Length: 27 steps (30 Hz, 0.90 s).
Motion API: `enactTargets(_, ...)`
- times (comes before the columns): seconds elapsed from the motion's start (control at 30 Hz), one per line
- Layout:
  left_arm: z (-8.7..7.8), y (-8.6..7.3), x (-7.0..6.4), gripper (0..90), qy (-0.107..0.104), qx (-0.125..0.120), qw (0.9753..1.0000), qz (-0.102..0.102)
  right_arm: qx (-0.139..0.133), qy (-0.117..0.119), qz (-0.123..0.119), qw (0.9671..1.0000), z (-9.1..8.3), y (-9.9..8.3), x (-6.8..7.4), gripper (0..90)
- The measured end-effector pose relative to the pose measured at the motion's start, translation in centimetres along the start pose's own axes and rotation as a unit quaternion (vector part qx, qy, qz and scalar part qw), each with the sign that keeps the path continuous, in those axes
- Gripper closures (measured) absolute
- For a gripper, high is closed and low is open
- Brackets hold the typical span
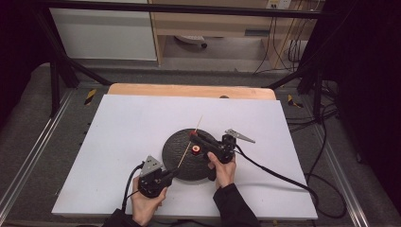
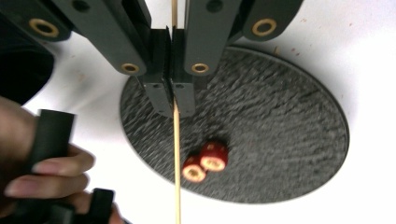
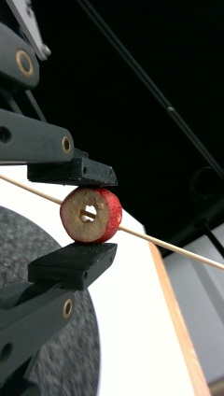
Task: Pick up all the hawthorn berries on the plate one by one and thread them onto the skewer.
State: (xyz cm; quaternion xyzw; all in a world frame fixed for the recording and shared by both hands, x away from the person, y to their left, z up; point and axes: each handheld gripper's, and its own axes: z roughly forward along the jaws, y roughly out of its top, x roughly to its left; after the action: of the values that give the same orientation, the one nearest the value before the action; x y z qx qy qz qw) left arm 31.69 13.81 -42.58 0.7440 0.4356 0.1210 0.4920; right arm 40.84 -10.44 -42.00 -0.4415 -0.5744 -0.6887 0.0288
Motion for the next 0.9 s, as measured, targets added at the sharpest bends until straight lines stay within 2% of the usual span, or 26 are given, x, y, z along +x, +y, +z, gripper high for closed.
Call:
enactTargets(0.07,0.1,0.0,0.1,88.4,-0.002,0.002,1.0,-0.004,0.017,-0.004,-0.01,0.9998,0.1,-0.3,0.2,61.7)
enactTargets(0.27,0.7,1.3,0.0,88.4,-0.003,0.005,1.0,-0.001,0.038,0.007,-0.002,0.9993,0.0,-1.3,0.5,61.4)
enactTargets(0.43,1.3,1.8,0.1,88.4,-0.003,0.003,1.0,0.006,0.059,0.009,-0.008,0.9982,-0.2,-1.9,0.8,61.3)
enactTargets(0.67,1.7,1.9,0.2,88.4,-0.002,0.008,0.9998,0.016,0.07,0.007,-0.005,0.9975,-0.2,-2.5,0.9,61.2)
enactTargets(0.77,1.7,1.9,0.3,88.4,-0.006,0.006,0.9997,0.023,0.072,0.001,-0.014,0.9973,-0.2,-2.6,0.9,60.4)
enactTargets(0.9,1.1,1.8,0.7,88.4,-0.005,0.009,0.9994,0.034,0.064,-0.014,-0.038,0.9972,-0.6,-1.9,1.1,45.1)
